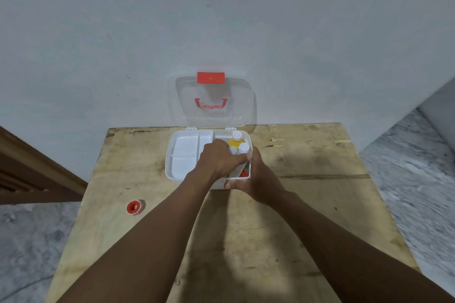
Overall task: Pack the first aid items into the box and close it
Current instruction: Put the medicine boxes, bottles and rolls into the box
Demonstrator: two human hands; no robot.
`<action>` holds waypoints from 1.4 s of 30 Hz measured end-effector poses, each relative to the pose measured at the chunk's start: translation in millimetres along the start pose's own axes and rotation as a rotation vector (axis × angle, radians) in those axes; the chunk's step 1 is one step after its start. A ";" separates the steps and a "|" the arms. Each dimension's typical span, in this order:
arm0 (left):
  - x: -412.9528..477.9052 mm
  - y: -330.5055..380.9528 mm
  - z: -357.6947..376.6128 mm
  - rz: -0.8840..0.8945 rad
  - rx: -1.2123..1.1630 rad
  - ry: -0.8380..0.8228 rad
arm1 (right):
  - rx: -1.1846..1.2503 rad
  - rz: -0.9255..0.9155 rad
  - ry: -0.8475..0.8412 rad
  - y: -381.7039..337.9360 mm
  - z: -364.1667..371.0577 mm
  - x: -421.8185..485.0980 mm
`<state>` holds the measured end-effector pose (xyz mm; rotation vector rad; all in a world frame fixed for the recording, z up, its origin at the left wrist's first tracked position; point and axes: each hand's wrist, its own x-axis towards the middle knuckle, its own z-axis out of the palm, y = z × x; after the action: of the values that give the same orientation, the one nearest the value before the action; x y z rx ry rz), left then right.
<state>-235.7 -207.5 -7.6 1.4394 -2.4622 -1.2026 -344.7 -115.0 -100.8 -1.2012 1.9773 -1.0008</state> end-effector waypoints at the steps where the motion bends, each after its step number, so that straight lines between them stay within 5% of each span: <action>1: 0.0 -1.7 0.1 -0.001 0.013 -0.009 | 0.005 0.002 0.000 0.5 0.1 0.3; 26: -1.0 -7.5 10.7 -0.115 -0.024 0.104 | -0.050 0.048 -0.015 6.9 2.3 4.2; 42: -57.9 -38.6 -8.2 0.040 -0.249 0.316 | 0.001 0.020 -0.061 -9.0 -5.8 -5.8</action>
<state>-171.8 -178.8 -7.8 1.3818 -2.0455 -1.1260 -343.0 -110.8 -89.5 -1.1950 1.9375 -0.9443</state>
